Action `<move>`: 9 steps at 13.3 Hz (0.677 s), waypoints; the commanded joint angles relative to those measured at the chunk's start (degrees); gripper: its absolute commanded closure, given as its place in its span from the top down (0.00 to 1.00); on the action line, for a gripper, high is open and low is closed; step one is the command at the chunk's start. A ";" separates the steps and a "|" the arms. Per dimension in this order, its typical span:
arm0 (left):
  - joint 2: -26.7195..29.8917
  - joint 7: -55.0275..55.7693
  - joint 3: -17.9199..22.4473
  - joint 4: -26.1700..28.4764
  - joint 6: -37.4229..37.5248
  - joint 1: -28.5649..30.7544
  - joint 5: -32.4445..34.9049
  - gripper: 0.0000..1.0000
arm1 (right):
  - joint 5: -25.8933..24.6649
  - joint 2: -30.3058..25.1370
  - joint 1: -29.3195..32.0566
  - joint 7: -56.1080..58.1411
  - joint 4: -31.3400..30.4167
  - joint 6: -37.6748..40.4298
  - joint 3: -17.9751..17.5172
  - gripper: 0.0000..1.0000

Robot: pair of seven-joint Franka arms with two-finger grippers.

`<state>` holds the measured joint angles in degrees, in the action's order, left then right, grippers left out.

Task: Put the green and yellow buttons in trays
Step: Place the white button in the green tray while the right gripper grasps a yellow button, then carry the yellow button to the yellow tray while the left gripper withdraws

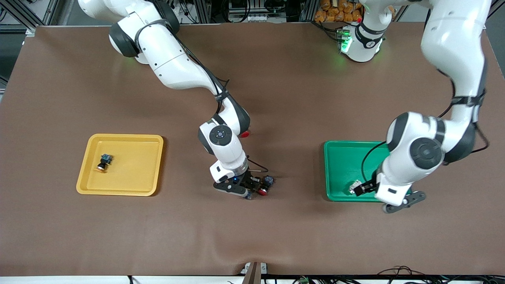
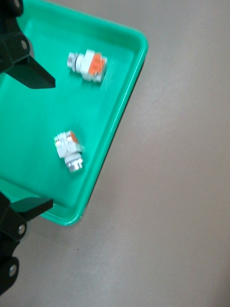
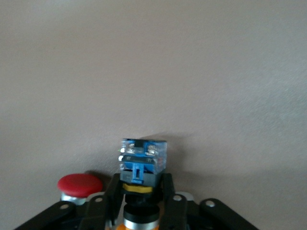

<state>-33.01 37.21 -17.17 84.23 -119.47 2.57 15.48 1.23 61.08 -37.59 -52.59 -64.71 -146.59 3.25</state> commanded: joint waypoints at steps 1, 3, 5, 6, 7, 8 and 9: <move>4.52 -9.40 -0.67 1.03 2.13 4.98 -2.99 1.00 | -0.96 -0.17 0.84 -0.14 1.96 2.00 0.44 0.00; 8.64 -17.04 -0.67 1.03 7.11 7.61 -6.32 1.00 | -0.61 -3.05 2.95 0.73 2.04 7.86 0.27 0.00; 13.04 -24.43 -0.67 1.12 9.51 10.34 -7.65 1.00 | -0.44 -7.09 5.84 5.45 1.96 16.81 0.27 0.00; 15.32 -27.07 -0.58 1.12 11.17 10.70 -7.74 1.00 | -0.26 -8.59 8.03 10.44 1.61 20.17 0.27 0.00; 17.52 -28.14 -0.49 1.12 13.97 10.79 -7.92 1.00 | 0.17 -10.61 10.49 15.63 0.82 24.03 0.18 0.00; 19.63 -28.42 -0.41 1.12 17.30 10.97 -7.92 1.00 | 0.44 -12.02 12.95 19.42 0.29 27.81 0.09 0.00; 22.00 -28.42 -0.49 1.20 20.56 11.06 -8.18 1.00 | 0.53 -12.91 15.59 22.68 0.11 30.54 -0.17 0.00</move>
<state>-16.23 10.00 -17.26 83.78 -103.88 13.45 8.46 1.36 51.86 -26.70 -36.29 -61.27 -119.88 4.73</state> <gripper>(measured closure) 0.000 0.656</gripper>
